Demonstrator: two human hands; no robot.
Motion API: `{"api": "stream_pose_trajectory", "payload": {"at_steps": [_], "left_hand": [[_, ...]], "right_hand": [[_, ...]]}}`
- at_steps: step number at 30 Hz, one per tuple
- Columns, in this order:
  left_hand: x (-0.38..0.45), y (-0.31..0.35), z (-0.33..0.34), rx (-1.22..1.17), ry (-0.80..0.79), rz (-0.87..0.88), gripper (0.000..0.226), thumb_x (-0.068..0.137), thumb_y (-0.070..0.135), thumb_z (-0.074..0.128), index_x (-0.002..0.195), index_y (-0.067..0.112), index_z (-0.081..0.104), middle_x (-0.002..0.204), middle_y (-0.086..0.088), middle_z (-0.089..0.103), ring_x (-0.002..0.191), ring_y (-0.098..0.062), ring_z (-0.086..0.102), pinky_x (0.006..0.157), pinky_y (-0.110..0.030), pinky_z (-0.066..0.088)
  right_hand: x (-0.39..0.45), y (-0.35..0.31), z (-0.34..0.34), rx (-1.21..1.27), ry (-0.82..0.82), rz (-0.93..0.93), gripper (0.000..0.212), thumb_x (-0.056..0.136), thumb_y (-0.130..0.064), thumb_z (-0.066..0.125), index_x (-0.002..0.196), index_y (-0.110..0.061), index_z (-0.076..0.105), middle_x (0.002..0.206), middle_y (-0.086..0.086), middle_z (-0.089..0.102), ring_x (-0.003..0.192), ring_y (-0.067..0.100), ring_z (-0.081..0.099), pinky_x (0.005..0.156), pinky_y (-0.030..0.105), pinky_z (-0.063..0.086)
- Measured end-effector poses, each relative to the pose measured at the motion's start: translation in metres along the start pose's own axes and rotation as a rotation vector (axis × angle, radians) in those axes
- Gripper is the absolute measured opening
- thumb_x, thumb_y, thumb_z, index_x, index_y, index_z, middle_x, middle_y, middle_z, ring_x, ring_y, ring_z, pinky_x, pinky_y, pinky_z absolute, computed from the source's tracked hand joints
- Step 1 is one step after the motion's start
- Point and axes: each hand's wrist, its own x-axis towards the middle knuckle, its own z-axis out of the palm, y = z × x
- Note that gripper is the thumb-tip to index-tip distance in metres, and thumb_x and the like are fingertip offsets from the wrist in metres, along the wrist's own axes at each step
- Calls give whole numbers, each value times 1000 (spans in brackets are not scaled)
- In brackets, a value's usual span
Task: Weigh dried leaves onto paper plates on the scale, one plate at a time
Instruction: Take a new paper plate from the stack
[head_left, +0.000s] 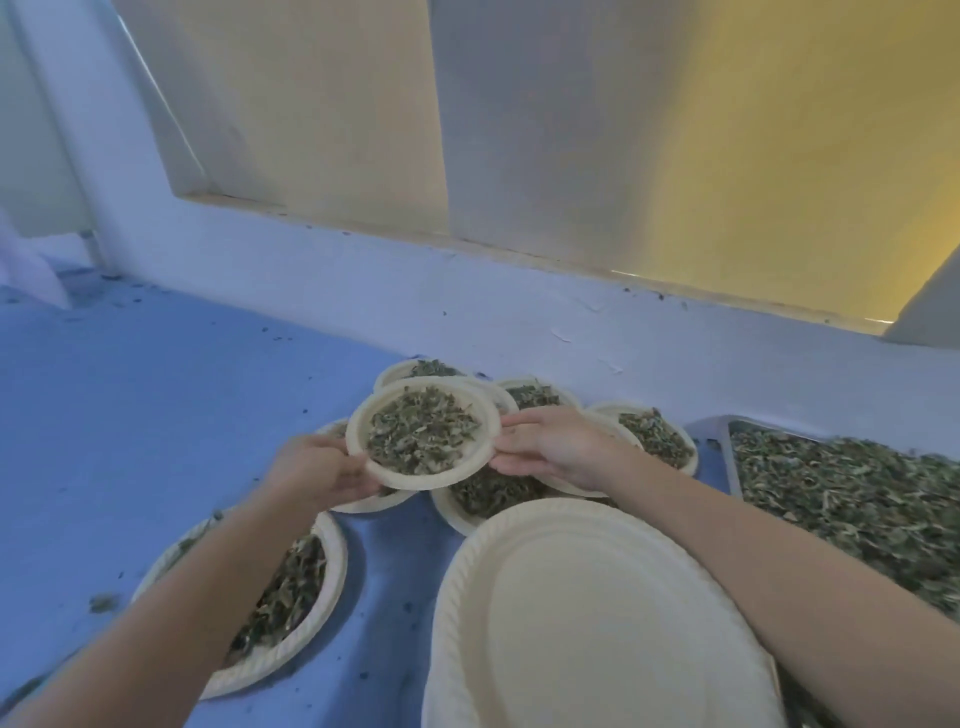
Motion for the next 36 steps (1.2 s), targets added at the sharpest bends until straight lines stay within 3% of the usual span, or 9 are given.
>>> {"api": "stream_pose_trajectory", "payload": {"at_steps": [4, 9, 14, 17, 20, 23, 27, 32, 36], "left_hand": [[-4, -14, -23, 17, 53, -64, 15, 86, -15, 54, 76, -4, 53, 76, -21, 59, 61, -31, 61, 37, -25, 51], [-18, -33, -45, 76, -33, -96, 12, 85, -14, 57, 96, -11, 59, 79, -25, 66, 61, -30, 66, 43, -29, 55], [-42, -44, -63, 222, -80, -42, 10, 83, -15, 59, 84, -7, 65, 61, -20, 66, 51, -27, 67, 45, -29, 55], [-50, -42, -69, 308, -96, -12, 13, 83, -15, 58, 83, -4, 65, 59, -20, 65, 50, -28, 66, 46, -31, 56], [-53, -39, -75, 398, -132, -1, 17, 83, -16, 56, 88, -1, 65, 61, -21, 66, 54, -32, 66, 54, -38, 59], [-53, -38, -79, 437, -141, -7, 20, 84, -16, 54, 95, -2, 63, 68, -25, 67, 58, -33, 66, 59, -43, 59], [-49, -34, -94, 366, -143, -49, 27, 83, -17, 55, 106, -5, 61, 76, -30, 67, 60, -35, 66, 52, -39, 58], [-46, -25, -90, 188, -37, -38, 19, 84, -15, 57, 99, -8, 63, 73, -24, 69, 56, -28, 68, 44, -30, 55], [-33, -16, -54, 190, 59, 0, 24, 86, -15, 55, 109, -10, 57, 95, -30, 62, 64, -35, 63, 44, -36, 56]], "right_hand": [[1, -1, 3, -227, -203, 50, 40, 88, 2, 61, 127, 2, 53, 100, 16, 69, 85, 22, 69, 75, 26, 58], [-6, -5, -12, -475, -429, 124, 26, 92, -5, 58, 117, -10, 63, 101, 1, 72, 83, 9, 68, 82, 23, 55], [-17, -1, -7, -765, -453, 131, 17, 90, -18, 64, 102, -22, 75, 106, 1, 72, 95, 12, 68, 85, 27, 54], [-20, -1, -2, -1096, -471, 137, 24, 93, -19, 58, 113, -12, 69, 114, 7, 69, 97, 15, 63, 92, 35, 49], [-22, -1, -2, -1207, -497, 182, 28, 95, -14, 54, 117, 1, 62, 118, 19, 64, 93, 19, 57, 91, 41, 47], [-27, -3, -6, -1200, -458, 191, 26, 93, -17, 56, 114, -3, 65, 102, 8, 68, 86, 16, 59, 81, 35, 49], [-31, -5, -14, -945, -423, 230, 20, 89, -19, 61, 105, -14, 72, 95, -1, 73, 78, 8, 69, 67, 23, 54], [-34, -5, -20, -790, -412, 166, 24, 93, -20, 58, 113, -14, 70, 110, 5, 71, 101, 19, 67, 89, 33, 54], [-39, -3, -22, -782, -373, 126, 24, 94, -23, 57, 113, -19, 71, 110, -1, 71, 102, 14, 67, 90, 29, 53]]}}
